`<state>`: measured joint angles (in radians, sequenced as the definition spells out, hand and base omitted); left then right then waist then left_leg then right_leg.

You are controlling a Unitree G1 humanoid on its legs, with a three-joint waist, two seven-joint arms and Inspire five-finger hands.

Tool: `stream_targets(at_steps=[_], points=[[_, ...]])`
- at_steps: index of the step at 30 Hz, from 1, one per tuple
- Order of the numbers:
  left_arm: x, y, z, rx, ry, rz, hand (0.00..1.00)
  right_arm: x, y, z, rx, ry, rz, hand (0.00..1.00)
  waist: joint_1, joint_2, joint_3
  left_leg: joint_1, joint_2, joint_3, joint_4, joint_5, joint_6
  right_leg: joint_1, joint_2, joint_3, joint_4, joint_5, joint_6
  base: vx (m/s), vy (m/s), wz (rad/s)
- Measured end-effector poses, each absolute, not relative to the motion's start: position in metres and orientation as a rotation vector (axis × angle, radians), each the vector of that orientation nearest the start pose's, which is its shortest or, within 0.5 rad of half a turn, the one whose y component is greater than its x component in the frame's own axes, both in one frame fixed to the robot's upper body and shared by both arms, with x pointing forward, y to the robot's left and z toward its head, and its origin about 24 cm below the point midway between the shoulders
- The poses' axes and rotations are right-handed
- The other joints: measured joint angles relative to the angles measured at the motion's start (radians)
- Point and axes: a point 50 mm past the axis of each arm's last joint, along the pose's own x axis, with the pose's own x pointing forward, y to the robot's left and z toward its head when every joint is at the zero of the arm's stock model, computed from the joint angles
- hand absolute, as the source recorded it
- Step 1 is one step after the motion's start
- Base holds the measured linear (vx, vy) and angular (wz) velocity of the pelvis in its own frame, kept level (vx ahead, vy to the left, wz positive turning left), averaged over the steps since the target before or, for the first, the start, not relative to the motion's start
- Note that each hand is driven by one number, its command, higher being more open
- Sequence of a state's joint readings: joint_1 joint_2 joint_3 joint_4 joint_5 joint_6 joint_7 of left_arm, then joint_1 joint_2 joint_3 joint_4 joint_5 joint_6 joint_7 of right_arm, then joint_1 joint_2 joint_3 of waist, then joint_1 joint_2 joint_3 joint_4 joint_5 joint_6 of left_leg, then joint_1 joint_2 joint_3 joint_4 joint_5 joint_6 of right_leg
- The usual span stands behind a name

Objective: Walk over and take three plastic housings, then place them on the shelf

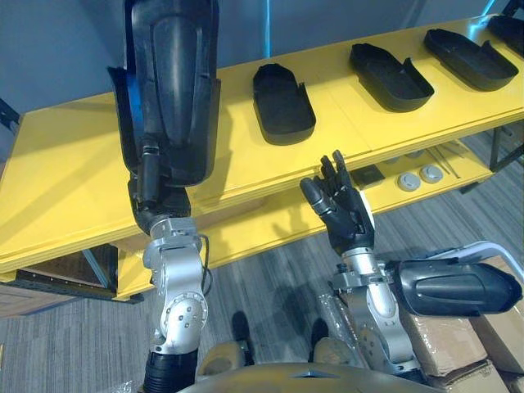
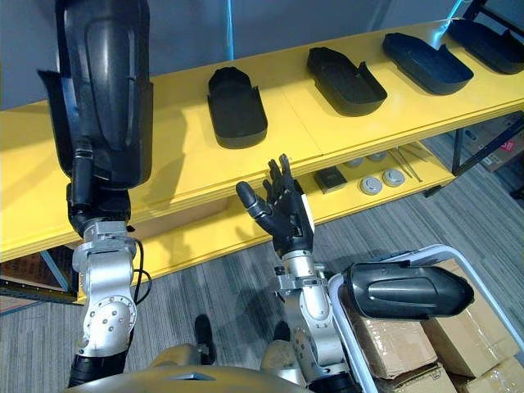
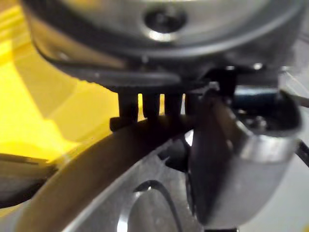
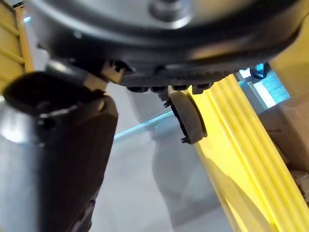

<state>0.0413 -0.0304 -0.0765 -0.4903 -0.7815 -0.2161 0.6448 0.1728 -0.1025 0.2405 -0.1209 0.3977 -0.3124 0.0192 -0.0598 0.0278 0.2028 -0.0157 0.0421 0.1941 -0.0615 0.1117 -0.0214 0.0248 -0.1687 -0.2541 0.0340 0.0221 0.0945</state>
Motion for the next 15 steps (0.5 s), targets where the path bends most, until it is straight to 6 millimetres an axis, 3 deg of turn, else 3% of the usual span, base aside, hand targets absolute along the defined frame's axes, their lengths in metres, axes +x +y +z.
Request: stream_targets(at_steps=[7,10,15], points=[[0.220,0.172,0.134,-0.893,-0.332,0.547,0.00,0.211,-0.125,0.050,0.314,-0.188,0.156,1.00,-0.006,-0.005,-0.004,0.031,0.000,0.016,-0.019,-0.003,-0.007,0.013,0.001,0.014,0.000,-0.010,-0.004,0.01,0.004,-0.07],[0.236,0.181,0.129,-0.856,-0.291,0.643,0.00,0.211,-0.127,0.045,0.308,-0.166,0.149,1.00,-0.010,-0.005,-0.006,0.042,0.000,0.020,-0.020,-0.001,-0.005,0.015,0.002,0.017,0.000,-0.010,-0.003,-0.01,0.006,-0.04],[0.272,0.205,0.099,-0.760,-0.131,0.893,0.00,0.211,-0.132,0.043,0.299,-0.163,0.138,1.00,-0.035,-0.008,-0.014,0.042,0.002,0.046,-0.020,-0.001,-0.005,0.006,0.005,0.045,0.000,-0.005,0.002,0.00,0.007,-0.14]])
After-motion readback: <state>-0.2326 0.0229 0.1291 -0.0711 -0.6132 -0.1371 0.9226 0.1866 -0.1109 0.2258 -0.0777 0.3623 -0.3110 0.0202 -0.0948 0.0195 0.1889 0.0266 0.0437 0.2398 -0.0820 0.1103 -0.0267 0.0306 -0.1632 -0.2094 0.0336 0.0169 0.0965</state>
